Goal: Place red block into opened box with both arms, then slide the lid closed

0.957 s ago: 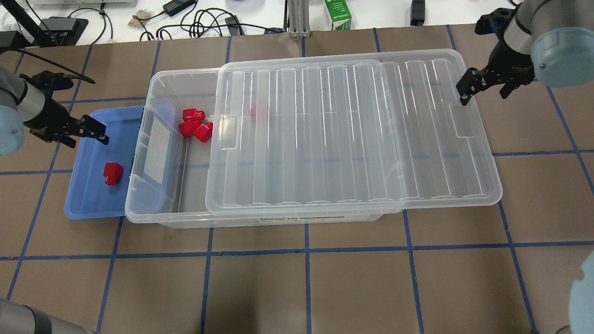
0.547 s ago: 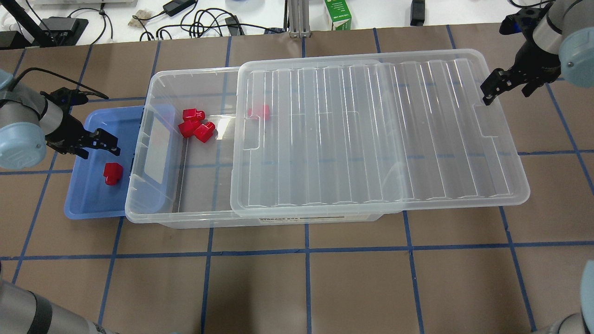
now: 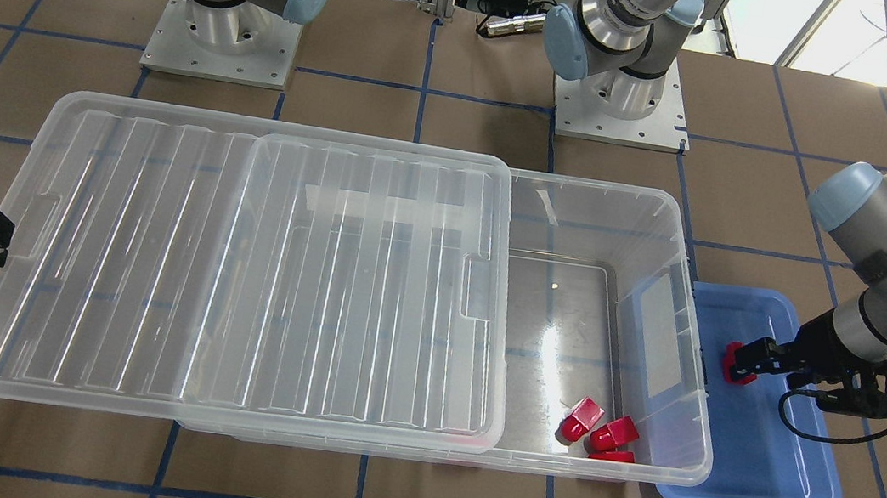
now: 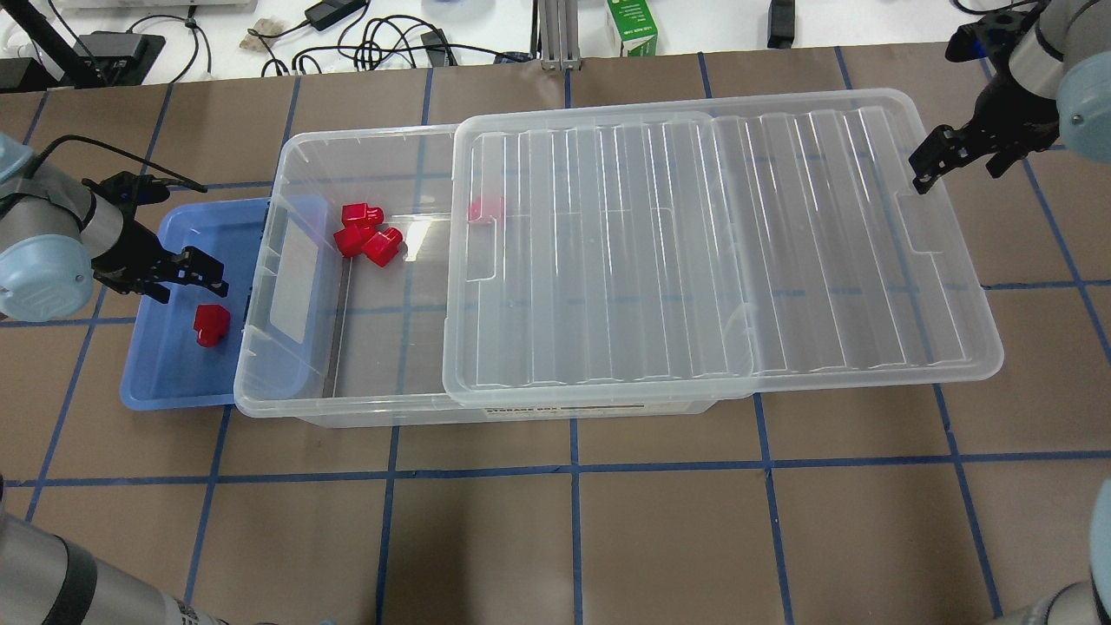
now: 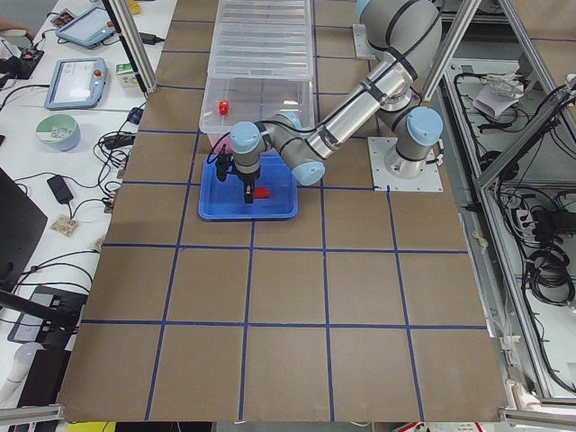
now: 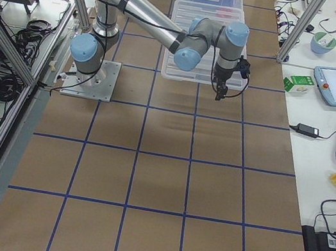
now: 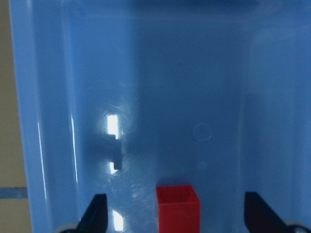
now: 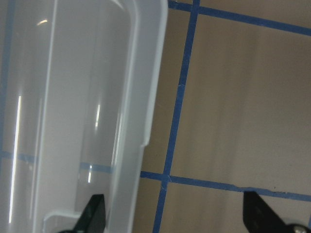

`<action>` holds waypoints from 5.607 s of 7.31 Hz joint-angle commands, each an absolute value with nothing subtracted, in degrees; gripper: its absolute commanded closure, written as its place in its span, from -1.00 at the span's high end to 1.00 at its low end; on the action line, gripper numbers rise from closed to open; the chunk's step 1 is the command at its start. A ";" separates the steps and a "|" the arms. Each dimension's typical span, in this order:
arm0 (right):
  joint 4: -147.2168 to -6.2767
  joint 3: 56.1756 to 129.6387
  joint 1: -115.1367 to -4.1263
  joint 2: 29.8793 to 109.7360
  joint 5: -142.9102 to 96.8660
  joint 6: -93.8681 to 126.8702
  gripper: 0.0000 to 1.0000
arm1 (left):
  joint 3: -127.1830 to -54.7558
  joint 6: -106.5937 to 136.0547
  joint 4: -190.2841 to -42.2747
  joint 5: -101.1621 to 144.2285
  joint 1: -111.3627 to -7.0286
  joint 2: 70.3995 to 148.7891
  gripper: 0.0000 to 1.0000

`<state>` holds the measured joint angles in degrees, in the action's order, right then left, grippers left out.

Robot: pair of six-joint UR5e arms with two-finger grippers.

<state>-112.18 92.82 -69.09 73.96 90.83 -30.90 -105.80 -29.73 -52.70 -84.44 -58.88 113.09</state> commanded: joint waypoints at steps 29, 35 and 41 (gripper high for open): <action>-99.58 87.28 -89.08 87.18 90.71 -2.42 1.00 | -97.00 3.69 -68.65 -90.09 -88.95 99.95 1.00; -97.03 87.09 -65.43 85.70 90.00 -31.44 1.00 | -85.51 3.34 -84.64 -93.78 -88.33 94.04 1.00; -100.63 89.82 -61.87 75.24 90.00 -32.09 1.00 | -84.55 2.11 -83.67 -92.55 -85.70 94.13 1.00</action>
